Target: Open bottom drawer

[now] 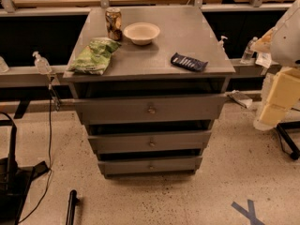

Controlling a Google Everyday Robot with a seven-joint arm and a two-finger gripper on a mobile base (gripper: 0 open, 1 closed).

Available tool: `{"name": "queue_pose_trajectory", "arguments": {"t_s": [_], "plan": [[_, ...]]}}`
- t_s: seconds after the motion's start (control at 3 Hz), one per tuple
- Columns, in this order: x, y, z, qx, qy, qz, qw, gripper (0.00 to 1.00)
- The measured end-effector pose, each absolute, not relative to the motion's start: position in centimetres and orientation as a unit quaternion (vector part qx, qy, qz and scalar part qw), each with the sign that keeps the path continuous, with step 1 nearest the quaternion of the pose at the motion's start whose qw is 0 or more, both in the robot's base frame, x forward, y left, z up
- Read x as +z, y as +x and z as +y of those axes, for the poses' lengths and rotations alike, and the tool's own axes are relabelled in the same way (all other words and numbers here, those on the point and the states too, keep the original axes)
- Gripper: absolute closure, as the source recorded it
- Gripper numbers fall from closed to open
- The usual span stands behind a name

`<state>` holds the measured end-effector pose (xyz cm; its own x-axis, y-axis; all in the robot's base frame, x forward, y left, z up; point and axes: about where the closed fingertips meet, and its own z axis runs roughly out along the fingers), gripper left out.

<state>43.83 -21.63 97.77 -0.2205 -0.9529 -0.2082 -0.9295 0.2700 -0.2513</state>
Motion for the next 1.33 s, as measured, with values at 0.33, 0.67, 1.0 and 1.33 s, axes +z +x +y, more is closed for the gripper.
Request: {"name": "queue_pose_trajectory", "arguments": {"t_s": [0.33,0.67,1.0,1.33], "plan": [[97.8,44.0,-21.4,-0.037,-0.605,0.778,0.165,0.00],[96.0,46.6,-18.6,-0.037,-0.616,0.762,0.196,0.00],[88.0,47.5,-12.9,0.031,-0.656,0.722,0.218,0.00],[82.2,49.3,-8.9,0.081,-0.666,0.701,0.243,0.00]]}}
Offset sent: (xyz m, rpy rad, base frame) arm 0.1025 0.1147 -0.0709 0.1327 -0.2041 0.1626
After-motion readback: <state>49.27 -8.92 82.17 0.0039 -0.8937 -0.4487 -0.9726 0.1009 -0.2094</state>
